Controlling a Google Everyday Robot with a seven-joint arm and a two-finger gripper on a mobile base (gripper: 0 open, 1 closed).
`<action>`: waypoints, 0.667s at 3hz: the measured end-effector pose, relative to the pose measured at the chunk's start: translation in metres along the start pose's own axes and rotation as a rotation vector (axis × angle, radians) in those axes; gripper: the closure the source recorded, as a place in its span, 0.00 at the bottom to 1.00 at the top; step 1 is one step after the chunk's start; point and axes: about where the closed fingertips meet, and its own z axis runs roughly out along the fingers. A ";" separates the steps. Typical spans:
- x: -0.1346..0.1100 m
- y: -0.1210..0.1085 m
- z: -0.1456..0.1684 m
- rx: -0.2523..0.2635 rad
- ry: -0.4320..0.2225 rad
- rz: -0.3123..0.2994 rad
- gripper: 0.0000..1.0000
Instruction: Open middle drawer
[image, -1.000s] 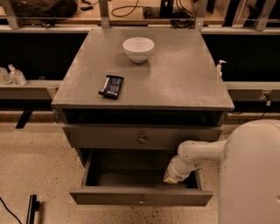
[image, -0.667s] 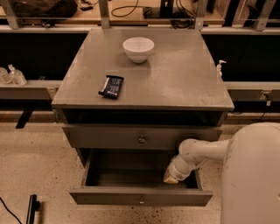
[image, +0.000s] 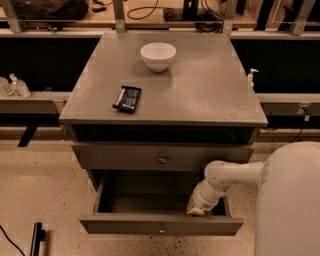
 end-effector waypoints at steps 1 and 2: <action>-0.004 0.028 -0.003 -0.077 -0.011 -0.021 1.00; -0.006 0.035 -0.003 -0.098 -0.022 -0.024 1.00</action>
Offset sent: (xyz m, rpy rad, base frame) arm -0.0882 0.0140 0.0350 0.1945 0.2228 0.1696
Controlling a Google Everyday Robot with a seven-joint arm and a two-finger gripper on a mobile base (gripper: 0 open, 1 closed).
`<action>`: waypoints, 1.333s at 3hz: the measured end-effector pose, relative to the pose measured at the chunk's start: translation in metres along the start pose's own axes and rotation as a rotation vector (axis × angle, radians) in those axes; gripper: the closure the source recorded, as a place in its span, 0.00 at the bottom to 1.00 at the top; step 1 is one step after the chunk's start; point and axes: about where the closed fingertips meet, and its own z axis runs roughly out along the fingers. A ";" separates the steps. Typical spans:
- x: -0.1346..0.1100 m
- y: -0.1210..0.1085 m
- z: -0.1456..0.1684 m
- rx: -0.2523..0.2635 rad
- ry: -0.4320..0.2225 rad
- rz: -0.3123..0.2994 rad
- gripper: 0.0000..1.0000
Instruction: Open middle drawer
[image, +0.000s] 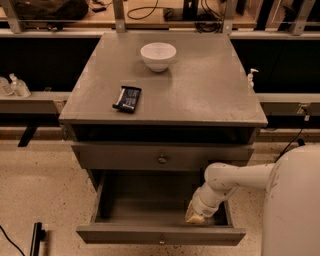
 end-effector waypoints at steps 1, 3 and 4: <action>-0.005 0.016 -0.005 -0.058 -0.050 -0.032 1.00; -0.019 0.048 -0.026 -0.134 -0.105 -0.108 1.00; -0.030 0.045 -0.018 -0.171 -0.087 -0.130 1.00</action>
Offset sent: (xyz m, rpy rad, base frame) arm -0.0690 0.0156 0.0736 0.1935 0.1031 0.2066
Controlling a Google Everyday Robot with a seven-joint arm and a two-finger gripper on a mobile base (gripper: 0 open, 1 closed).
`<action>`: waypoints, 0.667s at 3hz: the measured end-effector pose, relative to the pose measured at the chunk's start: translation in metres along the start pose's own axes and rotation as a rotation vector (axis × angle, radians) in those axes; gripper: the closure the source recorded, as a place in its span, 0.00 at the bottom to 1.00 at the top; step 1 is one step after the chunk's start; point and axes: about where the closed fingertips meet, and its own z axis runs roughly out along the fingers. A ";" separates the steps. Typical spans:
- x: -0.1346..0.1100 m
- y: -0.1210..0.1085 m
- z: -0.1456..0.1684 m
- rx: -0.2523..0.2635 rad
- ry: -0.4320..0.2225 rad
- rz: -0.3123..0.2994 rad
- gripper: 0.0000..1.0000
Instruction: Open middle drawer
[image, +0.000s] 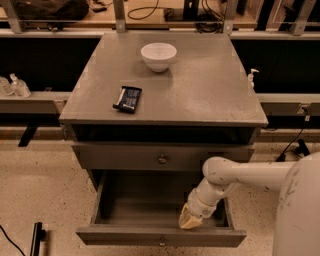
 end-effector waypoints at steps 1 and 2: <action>-0.008 -0.017 0.009 0.006 -0.001 0.002 1.00; -0.008 -0.038 0.015 0.058 -0.017 0.042 1.00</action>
Offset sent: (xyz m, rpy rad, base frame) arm 0.0599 0.0219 -0.0286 0.0118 -0.0781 -0.1472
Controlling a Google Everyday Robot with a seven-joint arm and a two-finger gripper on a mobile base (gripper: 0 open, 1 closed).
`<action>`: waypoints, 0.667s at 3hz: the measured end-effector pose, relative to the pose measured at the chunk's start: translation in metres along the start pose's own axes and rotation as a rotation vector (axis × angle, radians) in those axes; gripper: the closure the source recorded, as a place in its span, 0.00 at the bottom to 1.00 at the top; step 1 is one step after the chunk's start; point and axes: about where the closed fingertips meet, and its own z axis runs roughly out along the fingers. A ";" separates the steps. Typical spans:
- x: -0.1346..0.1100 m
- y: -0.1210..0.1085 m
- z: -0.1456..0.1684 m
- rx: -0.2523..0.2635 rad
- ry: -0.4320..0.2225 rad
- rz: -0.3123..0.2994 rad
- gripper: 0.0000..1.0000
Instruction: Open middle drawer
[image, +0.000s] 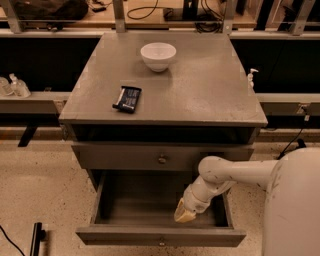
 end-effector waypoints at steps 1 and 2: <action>0.001 -0.007 0.011 0.043 -0.006 0.030 1.00; 0.005 -0.006 0.030 0.049 -0.003 0.049 1.00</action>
Offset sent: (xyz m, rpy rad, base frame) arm -0.0051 0.0146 -0.0482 -0.0181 -0.0240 -0.0914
